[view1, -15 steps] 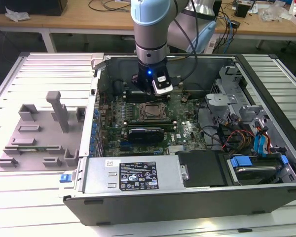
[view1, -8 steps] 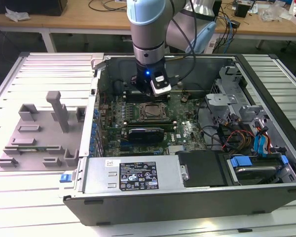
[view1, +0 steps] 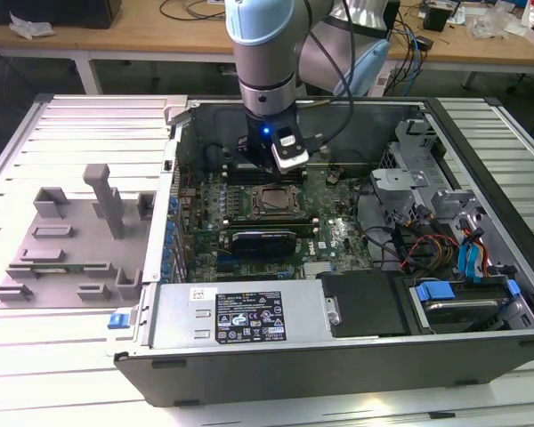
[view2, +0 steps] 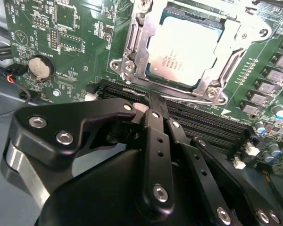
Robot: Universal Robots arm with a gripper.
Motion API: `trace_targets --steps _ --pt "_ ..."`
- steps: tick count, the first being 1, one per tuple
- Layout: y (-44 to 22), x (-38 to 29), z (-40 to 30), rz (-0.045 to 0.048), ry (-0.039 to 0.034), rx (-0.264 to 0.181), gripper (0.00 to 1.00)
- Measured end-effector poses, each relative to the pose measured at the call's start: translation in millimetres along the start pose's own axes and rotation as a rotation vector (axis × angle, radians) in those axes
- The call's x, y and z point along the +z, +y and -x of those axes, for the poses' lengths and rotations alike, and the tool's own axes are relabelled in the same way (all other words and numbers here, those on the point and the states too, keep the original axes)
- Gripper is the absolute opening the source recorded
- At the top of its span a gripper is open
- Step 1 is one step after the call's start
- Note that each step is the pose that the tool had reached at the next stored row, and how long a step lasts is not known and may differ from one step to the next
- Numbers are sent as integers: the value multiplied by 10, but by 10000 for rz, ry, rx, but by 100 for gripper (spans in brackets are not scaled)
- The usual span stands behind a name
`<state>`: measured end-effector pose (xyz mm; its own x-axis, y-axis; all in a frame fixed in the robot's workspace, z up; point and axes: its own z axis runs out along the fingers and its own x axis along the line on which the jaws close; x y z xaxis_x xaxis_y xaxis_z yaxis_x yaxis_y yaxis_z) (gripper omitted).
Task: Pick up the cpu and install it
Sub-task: 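Install the first cpu locking lever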
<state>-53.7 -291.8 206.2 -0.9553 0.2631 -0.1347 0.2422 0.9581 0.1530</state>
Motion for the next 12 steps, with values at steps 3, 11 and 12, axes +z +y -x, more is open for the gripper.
trace_targets --steps 3,11,12 --pt "-3 0 -43 34 -160 17 11" --pt "-20 8 -112 144 -568 -11 11" --pt "-21 7 -119 147 -577 -12 11"
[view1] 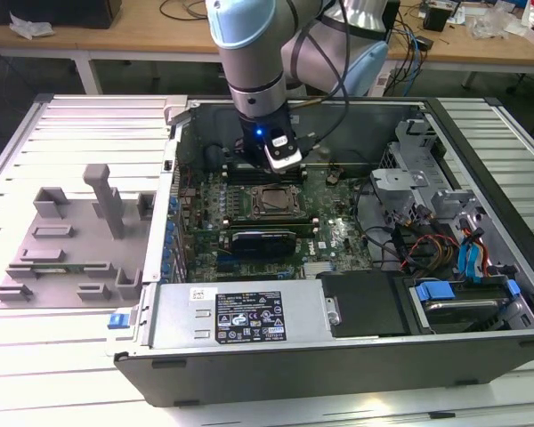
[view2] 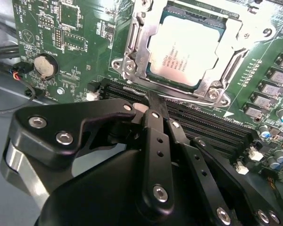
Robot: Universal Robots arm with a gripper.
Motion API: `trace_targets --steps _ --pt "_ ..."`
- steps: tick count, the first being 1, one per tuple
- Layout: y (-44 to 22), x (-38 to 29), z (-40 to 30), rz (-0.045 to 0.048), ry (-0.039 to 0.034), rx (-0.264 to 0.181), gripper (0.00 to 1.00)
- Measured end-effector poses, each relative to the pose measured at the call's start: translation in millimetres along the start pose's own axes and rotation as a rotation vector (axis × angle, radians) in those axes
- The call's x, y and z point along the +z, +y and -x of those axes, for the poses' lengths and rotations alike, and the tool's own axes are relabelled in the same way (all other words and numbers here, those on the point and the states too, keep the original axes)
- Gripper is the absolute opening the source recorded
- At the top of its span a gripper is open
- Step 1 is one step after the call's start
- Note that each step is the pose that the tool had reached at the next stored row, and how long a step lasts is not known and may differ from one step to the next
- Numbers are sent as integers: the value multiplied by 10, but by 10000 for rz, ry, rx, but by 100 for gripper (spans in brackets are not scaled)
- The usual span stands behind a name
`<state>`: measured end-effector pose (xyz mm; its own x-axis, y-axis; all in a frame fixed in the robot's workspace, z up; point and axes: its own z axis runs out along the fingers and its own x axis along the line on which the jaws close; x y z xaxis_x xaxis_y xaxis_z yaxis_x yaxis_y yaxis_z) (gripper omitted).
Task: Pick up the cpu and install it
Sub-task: 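Install the first cpu locking lever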
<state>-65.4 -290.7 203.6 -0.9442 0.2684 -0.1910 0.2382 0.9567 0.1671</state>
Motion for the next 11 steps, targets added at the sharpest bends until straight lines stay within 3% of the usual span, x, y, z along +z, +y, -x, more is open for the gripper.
trace_targets --steps 6,8,10,11 --pt "-12 -5 -42 19 -71 -8 11" --pt "-20 11 -65 53 -190 -22 11" --pt "-26 17 -81 66 -236 -28 11" --pt "-33 27 -99 82 -297 -35 11"
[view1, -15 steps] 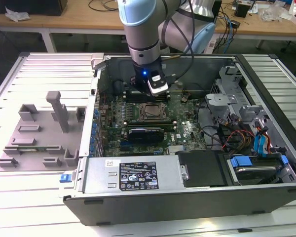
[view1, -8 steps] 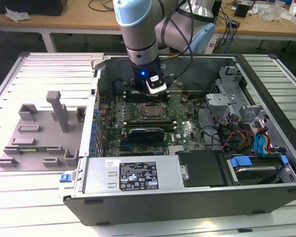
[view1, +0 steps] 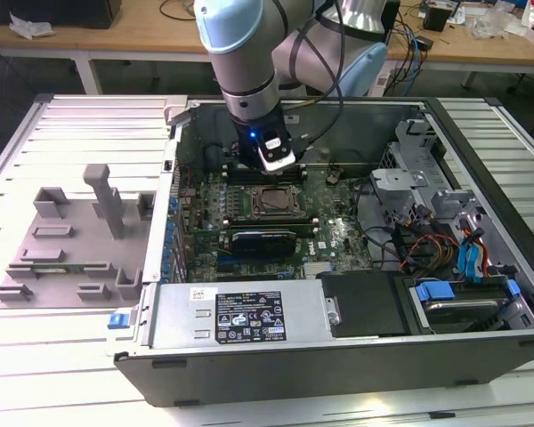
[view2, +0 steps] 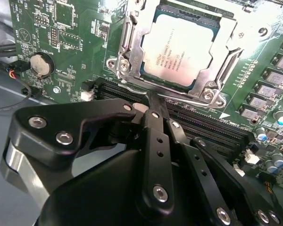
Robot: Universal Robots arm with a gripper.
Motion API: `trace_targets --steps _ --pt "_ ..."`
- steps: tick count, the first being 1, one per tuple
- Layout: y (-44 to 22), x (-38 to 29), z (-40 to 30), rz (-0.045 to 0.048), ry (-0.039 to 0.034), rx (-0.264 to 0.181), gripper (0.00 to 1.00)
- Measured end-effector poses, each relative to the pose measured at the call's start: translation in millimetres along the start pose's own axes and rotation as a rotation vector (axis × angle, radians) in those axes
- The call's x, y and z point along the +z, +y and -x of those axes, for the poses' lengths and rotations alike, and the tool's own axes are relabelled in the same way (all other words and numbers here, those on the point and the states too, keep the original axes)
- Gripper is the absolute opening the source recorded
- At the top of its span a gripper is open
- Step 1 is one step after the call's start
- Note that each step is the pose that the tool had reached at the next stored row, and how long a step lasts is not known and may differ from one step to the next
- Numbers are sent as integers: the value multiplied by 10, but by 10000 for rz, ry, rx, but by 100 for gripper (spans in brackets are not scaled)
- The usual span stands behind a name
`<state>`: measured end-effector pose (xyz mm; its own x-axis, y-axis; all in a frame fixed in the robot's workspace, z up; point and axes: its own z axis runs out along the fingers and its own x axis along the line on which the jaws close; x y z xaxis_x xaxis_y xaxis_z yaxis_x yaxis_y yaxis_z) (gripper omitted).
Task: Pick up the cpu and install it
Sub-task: 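Install the first cpu locking lever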
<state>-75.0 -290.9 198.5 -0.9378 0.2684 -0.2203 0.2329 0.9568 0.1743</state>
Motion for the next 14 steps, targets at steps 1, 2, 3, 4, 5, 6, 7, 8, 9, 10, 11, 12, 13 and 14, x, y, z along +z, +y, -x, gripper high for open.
trace_targets --steps 1,2,3,4,5,6,7,8,9,10,11,12,13,14 --pt "-5 12 -7 14 -60 -7 11" --pt "-7 19 -7 22 -88 -12 11" --pt "-10 26 -8 30 -112 -14 11" --pt "-10 27 -9 32 -114 -14 11" --pt "-14 29 -8 34 -116 -12 11" --pt "-20 29 -4 35 -115 -11 11" --pt "-26 28 0 31 -116 -7 11" --pt "-29 28 3 30 -116 -3 11" --pt "-33 29 9 29 -118 6 11" --pt "-34 30 14 28 -120 13 11" --pt "-35 30 18 24 -121 20 11" --pt "-35 30 22 21 -121 26 11" --pt "-35 31 26 20 -122 31 11" --pt "-36 34 39 16 -125 45 11"
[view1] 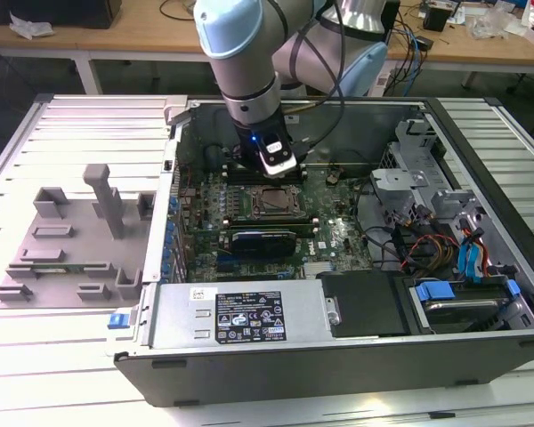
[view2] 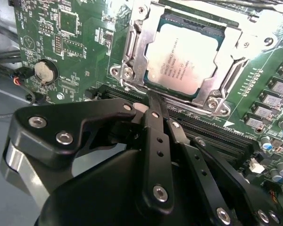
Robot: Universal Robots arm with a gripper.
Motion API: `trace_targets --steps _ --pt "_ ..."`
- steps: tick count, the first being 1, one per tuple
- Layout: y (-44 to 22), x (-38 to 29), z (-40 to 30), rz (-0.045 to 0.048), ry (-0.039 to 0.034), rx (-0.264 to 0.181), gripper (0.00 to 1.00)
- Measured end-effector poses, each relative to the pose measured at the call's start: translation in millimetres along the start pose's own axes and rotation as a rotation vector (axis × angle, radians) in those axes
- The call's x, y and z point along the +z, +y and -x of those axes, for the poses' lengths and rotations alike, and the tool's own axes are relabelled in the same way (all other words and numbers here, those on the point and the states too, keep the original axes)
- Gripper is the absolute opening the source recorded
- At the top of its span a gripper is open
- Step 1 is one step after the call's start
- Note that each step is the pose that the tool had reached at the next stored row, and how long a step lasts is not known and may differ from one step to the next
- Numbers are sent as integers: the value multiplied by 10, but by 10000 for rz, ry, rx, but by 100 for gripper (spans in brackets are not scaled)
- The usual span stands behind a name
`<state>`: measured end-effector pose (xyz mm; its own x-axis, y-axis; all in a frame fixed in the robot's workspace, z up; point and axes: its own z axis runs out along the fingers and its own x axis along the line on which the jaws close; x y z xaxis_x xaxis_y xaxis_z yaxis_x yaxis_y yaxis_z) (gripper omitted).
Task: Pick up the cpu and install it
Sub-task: 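Install the first cpu locking lever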
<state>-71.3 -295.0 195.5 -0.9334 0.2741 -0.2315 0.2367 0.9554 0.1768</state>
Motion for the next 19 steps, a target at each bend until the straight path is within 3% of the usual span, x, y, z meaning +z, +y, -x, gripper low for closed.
trace_targets --steps 7,9,12,13,17,18,19 --pt "7 5 45 17 2 32 11" --pt "22 -76 66 18 0 40 11" --pt "60 -283 117 9 -6 74 11" --pt "65 -317 127 6 -8 88 11" --pt "64 -322 129 -8 -6 117 11" --pt "64 -321 130 -87 -19 96 11" --pt "64 -321 130 -243 -12 59 11"
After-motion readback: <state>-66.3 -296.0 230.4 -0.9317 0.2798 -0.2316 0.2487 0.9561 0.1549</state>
